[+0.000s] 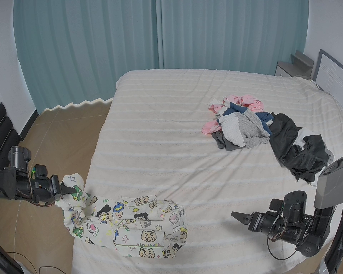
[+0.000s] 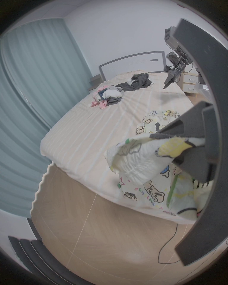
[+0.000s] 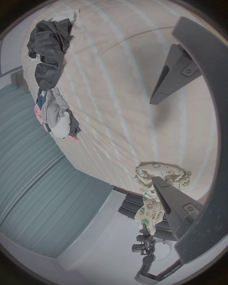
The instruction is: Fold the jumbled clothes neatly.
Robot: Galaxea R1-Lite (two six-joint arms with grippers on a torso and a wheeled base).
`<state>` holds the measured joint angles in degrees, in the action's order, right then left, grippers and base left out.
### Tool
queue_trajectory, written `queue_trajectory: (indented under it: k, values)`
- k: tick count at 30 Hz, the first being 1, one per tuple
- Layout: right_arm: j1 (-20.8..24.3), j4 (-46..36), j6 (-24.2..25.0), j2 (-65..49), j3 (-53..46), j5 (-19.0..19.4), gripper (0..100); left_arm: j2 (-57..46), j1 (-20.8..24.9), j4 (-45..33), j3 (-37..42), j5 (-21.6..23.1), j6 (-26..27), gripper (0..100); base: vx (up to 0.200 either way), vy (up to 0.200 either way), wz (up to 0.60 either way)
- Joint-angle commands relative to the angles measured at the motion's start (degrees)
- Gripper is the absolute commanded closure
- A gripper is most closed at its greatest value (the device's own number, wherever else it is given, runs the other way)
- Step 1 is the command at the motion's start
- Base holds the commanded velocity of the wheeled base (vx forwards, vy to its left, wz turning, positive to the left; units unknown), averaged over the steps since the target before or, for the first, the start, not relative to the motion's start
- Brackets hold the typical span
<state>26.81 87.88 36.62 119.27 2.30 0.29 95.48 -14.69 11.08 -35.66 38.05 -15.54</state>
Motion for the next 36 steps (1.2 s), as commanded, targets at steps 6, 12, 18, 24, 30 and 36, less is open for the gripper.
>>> queue_trajectory:
  k: [6, 12, 18, 24, 30, 36]
  values:
    - [0.09, 0.01, 0.21, 0.08, -0.02, 0.06, 0, -2.05, 20.93, 8.34, 1.82, -12.29, -12.41, 100, 0.0, 0.0, 0.0]
    - [0.09, 0.01, 0.21, -0.01, -0.02, -0.03, 0, 4.1, 29.89, 15.2, 2.87, -19.06, -15.04, 100, 0.0, 0.0, 0.0]
    - [0.26, 0.01, 0.21, 0.08, -0.02, 0.06, 0, 8.76, 36.05, 21.88, 4.63, -23.54, -16.71, 100, 0.0, 0.0, 0.0]
    - [0.26, 0.01, 0.21, 0.08, -0.11, -0.03, 0, 13.24, 39.83, 26.71, 5.07, -25.39, -19.35, 100, 0.0, 0.0, 0.0]
    - [0.26, 0.01, 0.21, 0.08, -0.11, 0.06, 0, 14.39, 42.81, 28.91, 4.98, -25.39, -22.07, 100, 0.0, 0.0, 0.0]
    - [0.35, 0.01, 0.21, 0.17, -0.02, -0.03, 0, 15.18, 43.87, 29.52, 4.9, -25.39, -23.04, 100, 0.0, 0.0, 0.0]
